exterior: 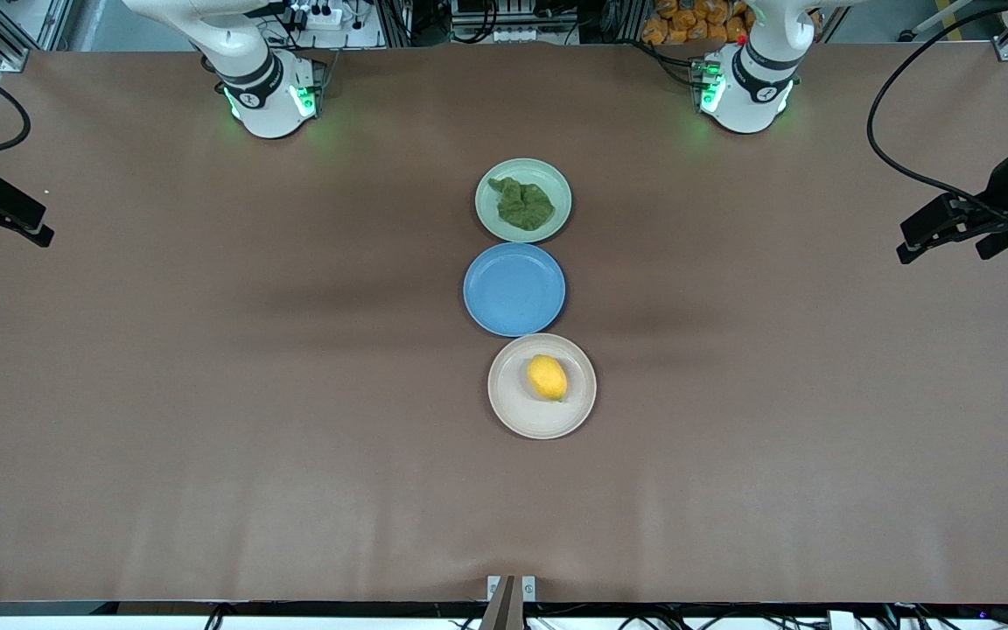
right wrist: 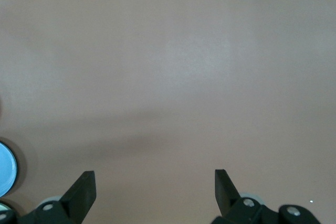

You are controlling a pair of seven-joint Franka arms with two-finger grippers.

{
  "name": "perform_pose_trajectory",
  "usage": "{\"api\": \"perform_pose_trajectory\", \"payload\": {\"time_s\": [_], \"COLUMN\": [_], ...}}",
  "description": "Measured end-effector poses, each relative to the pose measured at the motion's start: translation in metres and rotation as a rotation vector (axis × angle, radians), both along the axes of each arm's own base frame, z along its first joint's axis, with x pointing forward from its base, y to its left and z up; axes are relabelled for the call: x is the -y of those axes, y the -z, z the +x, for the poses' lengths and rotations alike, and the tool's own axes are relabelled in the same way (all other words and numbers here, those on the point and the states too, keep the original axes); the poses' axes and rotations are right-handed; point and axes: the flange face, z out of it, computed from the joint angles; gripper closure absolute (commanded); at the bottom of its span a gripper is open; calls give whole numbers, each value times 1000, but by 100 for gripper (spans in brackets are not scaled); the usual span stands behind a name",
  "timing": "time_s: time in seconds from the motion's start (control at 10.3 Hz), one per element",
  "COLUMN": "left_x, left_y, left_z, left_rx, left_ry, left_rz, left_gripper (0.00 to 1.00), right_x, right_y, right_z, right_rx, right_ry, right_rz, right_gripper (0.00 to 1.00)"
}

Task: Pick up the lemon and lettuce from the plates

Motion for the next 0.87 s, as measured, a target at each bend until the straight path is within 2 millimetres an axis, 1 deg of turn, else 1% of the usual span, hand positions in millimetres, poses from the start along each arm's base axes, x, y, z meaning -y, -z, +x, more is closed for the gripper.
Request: {"api": "perform_pose_trajectory", "payload": {"time_s": [0.19, 0.48, 0.87], "left_x": [0, 0, -1], "left_y": [1, 8, 14], "left_z": [0, 4, 7], "left_rx": [-2, -16, -26], "left_ry": [0, 0, 0], "left_rz": [0, 0, -1], "left_gripper": [0, 0, 0], "right_x": [0, 0, 1], "right_y": [0, 0, 1], "right_z": [0, 0, 0], "right_rx": [0, -1, -4], "right_ry": [0, 0, 2], "right_rz": [0, 0, 0], "right_gripper": [0, 0, 0]}}
